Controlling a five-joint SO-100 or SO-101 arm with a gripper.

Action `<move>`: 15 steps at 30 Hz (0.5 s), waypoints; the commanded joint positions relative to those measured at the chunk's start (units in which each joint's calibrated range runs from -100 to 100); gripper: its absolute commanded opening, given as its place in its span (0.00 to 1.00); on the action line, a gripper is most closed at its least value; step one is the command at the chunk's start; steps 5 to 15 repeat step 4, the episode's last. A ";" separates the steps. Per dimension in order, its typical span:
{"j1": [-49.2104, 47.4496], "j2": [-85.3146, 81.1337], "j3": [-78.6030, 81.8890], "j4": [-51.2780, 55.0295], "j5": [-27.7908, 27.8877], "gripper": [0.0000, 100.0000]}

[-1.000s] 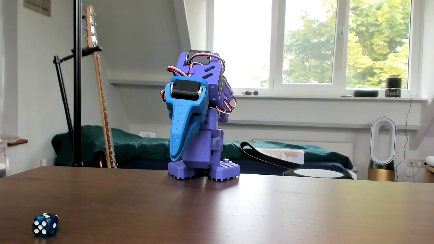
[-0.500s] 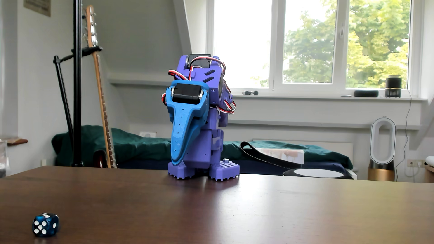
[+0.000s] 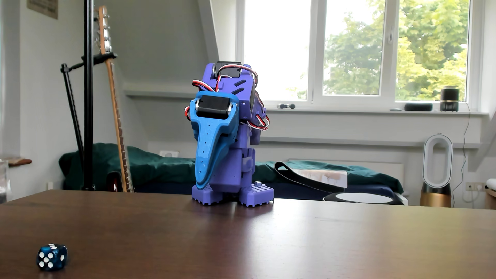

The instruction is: Grab the blue dice

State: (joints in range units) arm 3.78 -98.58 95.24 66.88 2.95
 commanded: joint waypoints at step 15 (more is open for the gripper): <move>-0.26 -1.09 -0.67 0.28 0.20 0.02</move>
